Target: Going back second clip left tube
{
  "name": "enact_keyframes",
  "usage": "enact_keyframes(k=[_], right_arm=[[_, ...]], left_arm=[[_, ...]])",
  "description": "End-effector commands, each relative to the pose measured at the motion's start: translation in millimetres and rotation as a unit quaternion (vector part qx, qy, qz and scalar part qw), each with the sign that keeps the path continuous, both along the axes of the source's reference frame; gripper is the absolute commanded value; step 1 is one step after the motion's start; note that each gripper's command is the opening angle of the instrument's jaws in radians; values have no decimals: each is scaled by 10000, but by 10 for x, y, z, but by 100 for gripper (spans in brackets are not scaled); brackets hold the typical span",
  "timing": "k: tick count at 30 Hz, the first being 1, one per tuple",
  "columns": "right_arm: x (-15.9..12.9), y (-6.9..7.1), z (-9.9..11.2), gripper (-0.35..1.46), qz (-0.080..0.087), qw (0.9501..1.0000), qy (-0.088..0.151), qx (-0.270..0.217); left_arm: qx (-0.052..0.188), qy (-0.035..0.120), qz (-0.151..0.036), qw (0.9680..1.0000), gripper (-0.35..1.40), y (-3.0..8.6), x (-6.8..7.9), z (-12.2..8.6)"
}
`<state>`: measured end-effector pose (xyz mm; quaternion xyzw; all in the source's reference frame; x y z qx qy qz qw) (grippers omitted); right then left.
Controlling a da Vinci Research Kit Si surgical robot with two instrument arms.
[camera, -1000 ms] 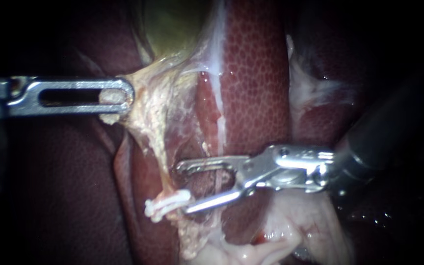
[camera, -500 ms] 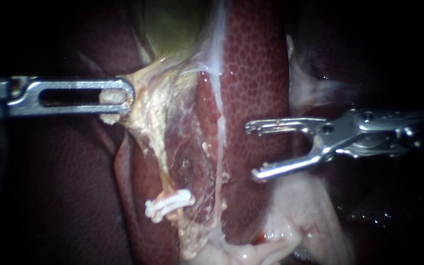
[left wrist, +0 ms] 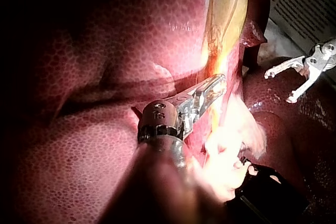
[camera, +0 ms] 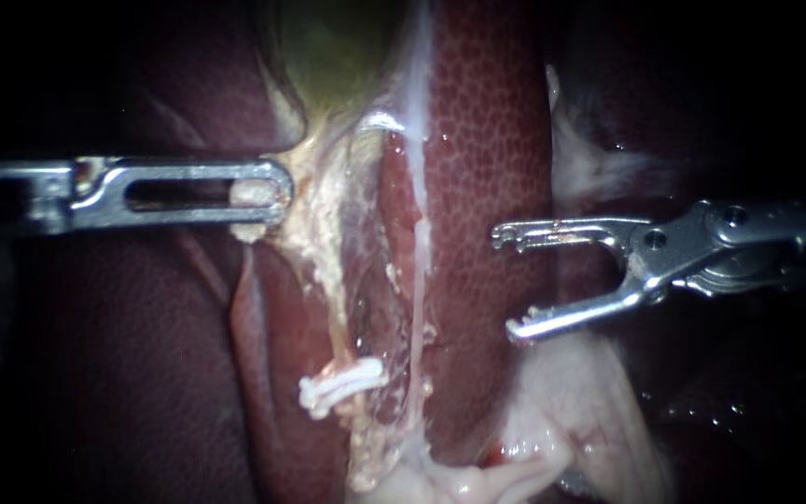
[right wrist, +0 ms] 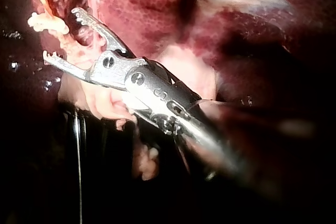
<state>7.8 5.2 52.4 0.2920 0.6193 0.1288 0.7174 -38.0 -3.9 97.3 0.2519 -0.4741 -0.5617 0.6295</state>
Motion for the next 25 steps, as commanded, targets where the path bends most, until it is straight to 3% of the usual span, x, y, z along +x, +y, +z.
enact_keyframes(k=[1,10,25], right_arm=[[0,0,0,60,0,10000,0,0],[0,-2,-3,60,-1,10000,3,-2],[1,-3,-8,60,6,10000,11,-31]], left_arm=[[12,30,33,10000,-35,-1,-4,4],[32,67,133,9999,-35,0,-30,31],[36,73,146,9999,-35,-1,-32,32]])
